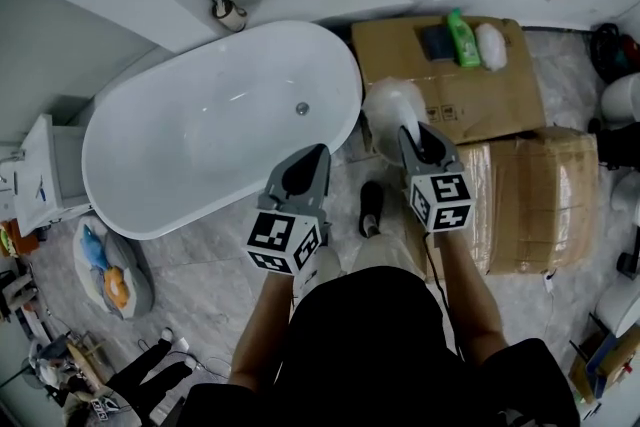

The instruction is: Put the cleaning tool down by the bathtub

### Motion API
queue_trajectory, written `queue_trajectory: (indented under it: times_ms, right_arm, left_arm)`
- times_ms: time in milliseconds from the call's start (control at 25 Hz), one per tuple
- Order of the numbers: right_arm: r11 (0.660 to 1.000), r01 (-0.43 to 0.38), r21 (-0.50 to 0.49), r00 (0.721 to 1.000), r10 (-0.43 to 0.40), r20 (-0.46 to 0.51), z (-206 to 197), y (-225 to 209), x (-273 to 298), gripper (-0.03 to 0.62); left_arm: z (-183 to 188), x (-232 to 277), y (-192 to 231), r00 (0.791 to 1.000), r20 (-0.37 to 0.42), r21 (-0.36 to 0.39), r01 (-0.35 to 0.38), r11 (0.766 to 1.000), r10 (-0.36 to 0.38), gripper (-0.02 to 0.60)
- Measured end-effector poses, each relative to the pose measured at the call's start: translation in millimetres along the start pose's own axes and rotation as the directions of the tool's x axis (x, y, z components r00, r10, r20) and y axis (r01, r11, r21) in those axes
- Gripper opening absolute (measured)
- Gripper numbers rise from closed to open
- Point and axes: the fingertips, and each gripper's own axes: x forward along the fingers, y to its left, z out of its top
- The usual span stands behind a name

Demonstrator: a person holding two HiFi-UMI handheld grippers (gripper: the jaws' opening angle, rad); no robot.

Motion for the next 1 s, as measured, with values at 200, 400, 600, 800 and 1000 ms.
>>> queue_trajectory:
  times_ms: [200, 400, 600, 800, 1000]
  right_arm:
    - [1.0, -0.014, -0.02, 0.998, 0.013, -0.054, -20, -20, 34, 0.097]
    - [1.0, -0.025, -0.019, 0.993, 0.023, -0.118, -49, -39, 63, 0.097]
    - [1.0, -0.028, -0.013, 0.984, 0.025, -0.174, -75, -49, 93, 0.097]
    - [1.0, -0.031, -0.005, 0.978, 0.029, -0.208, -95, -59, 121, 0.097]
    - [1.0, -0.015, 0.001, 0.973, 0.015, -0.231, -115, -72, 152, 0.097]
  left_arm:
    - [-5, 16, 4, 0.999, -0.02, -0.02, -0.043, 0.999, 0.043, -0.003]
    - [-13, 33, 1, 0.997, -0.041, -0.034, -0.069, 0.997, 0.068, -0.002]
    - [-23, 44, 5, 0.994, -0.065, -0.047, -0.089, 0.995, 0.086, -0.002]
    - [-29, 57, 6, 0.992, -0.08, -0.061, -0.098, 0.993, 0.093, -0.002]
    - [-37, 67, 7, 0.99, -0.097, -0.07, -0.104, 0.992, 0.097, -0.002]
